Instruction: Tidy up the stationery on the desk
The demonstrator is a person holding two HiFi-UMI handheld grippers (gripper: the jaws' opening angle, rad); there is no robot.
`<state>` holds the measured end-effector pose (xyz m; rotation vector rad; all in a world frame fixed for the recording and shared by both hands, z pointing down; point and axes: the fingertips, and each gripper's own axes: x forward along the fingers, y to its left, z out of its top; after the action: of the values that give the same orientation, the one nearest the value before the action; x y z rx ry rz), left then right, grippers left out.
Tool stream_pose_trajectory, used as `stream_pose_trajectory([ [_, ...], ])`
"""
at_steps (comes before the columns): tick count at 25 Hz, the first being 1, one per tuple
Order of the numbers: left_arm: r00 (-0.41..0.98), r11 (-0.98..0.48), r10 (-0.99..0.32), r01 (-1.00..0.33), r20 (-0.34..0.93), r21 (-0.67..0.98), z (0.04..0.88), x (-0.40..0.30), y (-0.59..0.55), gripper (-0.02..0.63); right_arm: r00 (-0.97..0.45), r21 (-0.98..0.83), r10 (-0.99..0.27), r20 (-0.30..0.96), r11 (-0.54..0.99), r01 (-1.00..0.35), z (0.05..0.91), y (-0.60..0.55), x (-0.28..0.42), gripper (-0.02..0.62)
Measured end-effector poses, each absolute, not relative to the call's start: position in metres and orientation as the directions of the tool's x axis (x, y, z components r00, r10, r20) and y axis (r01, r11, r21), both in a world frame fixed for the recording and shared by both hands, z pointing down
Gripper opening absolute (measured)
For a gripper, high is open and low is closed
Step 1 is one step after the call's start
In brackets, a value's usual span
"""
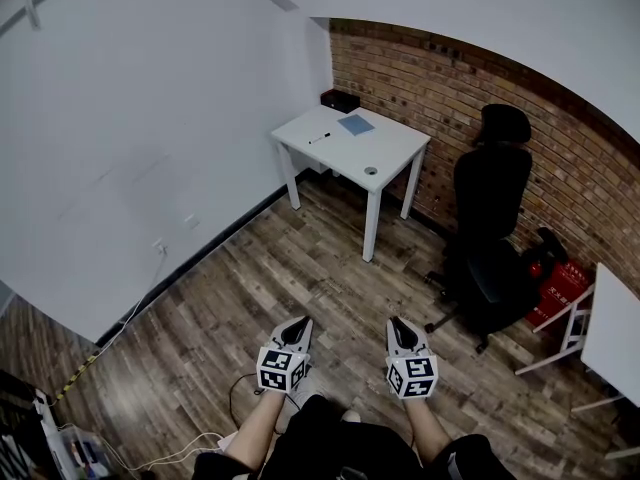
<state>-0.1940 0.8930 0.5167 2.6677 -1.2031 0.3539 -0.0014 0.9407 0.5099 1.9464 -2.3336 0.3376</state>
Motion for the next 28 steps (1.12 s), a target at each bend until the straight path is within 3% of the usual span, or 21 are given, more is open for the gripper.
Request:
stream_pose_trajectory([
  [13, 0.637, -0.642, -0.713, -0.761, 0.293, 0.093, 0.523, -0.183, 0.828, 0.017, -0.199, -0.118, -0.955, 0.222, 0.176, -0.977, 0.517, 0.877, 0.006, 0.026],
  [28, 0.678, -0.682, -0.673, -0.723, 0.294, 0.106, 0.52, -0.194, 0.652, 0.017, -0.182, -0.106, -0.955, 0.233, 0.161, -0.981, 0.507, 0.704, -0.023, 0.026],
])
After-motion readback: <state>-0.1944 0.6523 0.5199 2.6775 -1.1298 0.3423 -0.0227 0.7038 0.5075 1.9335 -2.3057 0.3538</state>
